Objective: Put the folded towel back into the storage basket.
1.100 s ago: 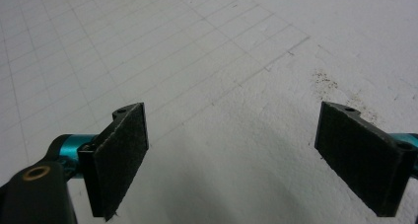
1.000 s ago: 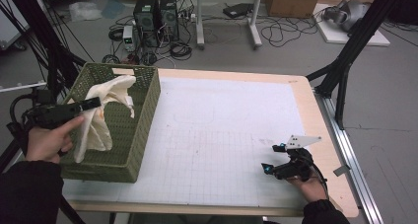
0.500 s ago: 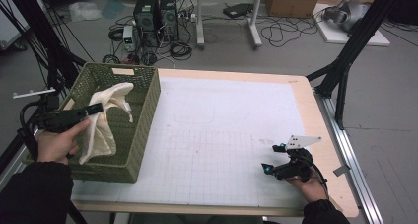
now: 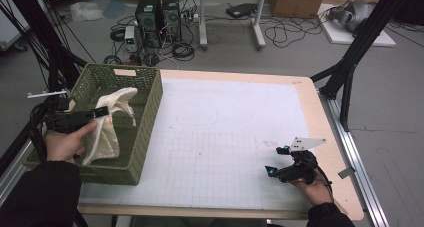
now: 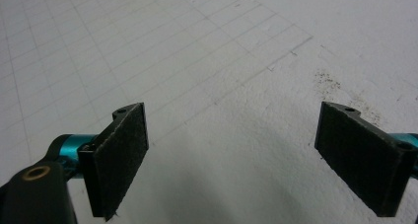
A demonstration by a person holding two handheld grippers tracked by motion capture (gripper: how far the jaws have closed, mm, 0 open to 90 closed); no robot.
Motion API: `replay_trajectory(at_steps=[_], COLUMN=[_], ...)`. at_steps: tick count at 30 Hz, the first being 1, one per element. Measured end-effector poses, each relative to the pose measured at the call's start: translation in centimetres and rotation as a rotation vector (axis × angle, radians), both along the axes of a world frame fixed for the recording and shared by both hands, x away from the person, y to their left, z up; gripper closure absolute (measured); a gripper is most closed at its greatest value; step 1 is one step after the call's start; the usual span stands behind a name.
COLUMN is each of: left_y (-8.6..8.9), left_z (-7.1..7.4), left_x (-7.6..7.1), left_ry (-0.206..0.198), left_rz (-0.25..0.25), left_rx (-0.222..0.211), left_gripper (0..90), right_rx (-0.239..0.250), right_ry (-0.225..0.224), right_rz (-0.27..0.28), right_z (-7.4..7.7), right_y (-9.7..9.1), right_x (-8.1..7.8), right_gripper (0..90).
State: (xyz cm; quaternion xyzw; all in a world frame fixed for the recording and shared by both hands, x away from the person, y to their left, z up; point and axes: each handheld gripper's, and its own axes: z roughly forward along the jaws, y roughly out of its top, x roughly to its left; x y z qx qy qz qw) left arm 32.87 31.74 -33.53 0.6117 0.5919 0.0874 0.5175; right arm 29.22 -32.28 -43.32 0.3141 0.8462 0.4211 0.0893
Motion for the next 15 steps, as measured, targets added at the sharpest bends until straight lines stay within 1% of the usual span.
replay_trajectory(at_steps=[4, 5, 10, 15], left_y=[-0.20, -0.19, -0.19, -0.25], left_z=[-0.34, -0.42, -0.62, -0.93], left_x=[0.26, 0.32, 0.46, 0.65], left_ry=[0.018, 0.018, 0.027, 0.034], left_rz=[-0.003, -0.005, 0.012, 0.016], left_rx=[0.017, 0.027, 0.030, 0.046], left_gripper=[81.1, 81.1, 81.0, 80.9], right_rx=[-0.004, -0.004, -0.004, -0.001], right_ry=[-0.003, -0.001, 0.002, -0.003], right_rz=[0.002, 0.003, 0.003, 0.008], right_z=[-0.01, -0.02, -0.01, -0.04], right_y=[0.02, 0.02, 0.05, 0.08], right_x=[0.02, 0.02, 0.00, 0.02], right_gripper=[12.2, 12.2, 12.2, 12.2])
